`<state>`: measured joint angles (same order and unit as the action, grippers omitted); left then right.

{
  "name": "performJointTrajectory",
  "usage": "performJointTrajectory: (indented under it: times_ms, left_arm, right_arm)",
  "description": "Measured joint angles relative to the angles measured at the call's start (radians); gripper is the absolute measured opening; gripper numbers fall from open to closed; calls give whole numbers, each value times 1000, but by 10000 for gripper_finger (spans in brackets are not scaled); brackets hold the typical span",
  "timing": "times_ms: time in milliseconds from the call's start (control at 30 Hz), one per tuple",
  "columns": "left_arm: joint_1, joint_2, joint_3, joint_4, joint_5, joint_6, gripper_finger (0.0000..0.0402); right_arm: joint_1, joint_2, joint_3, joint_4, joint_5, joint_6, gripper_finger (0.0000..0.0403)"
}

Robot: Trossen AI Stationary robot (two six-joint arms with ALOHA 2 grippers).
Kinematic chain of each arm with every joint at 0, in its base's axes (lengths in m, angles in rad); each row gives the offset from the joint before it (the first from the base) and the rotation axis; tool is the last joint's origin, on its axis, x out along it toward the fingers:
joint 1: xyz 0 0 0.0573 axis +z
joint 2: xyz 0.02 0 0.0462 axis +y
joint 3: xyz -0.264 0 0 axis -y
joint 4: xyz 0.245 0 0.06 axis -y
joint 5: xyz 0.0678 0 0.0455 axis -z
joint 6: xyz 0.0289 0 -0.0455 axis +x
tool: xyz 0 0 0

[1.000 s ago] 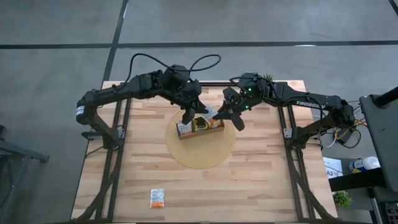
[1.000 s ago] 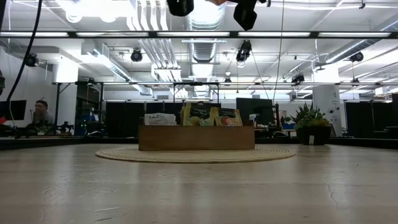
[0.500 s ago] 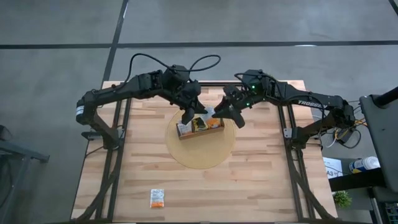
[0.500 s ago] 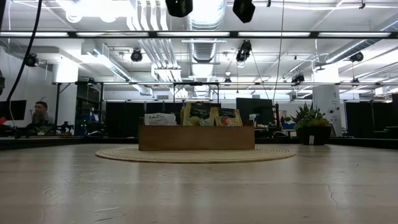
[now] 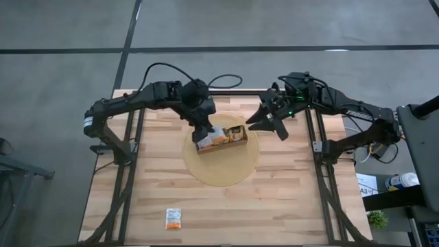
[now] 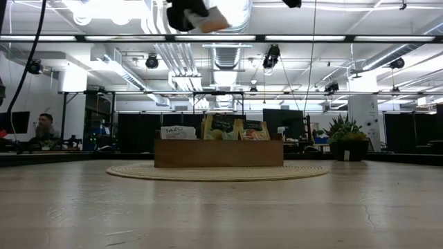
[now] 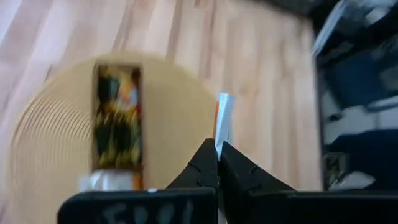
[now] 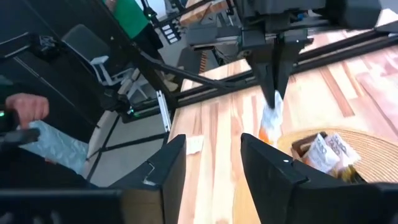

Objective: Pick & Place Tea
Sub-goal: Put the white tea bag into the left section of the wooden organizer

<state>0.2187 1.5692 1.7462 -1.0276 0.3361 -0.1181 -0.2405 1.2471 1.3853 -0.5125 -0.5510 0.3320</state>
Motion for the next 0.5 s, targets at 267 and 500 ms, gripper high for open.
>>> performJointTrajectory:
  times_ms: [267, 500]
  left_arm:
    - [-4, 13, -46, -125, -121, 52, 0]
    - [-11, 14, -196, -92, -234, 32, 0]
  right_arm:
    - [0, -37, -2, -37, 18, -29, 131]
    - [0, -37, -5, -38, 57, -49, 118]
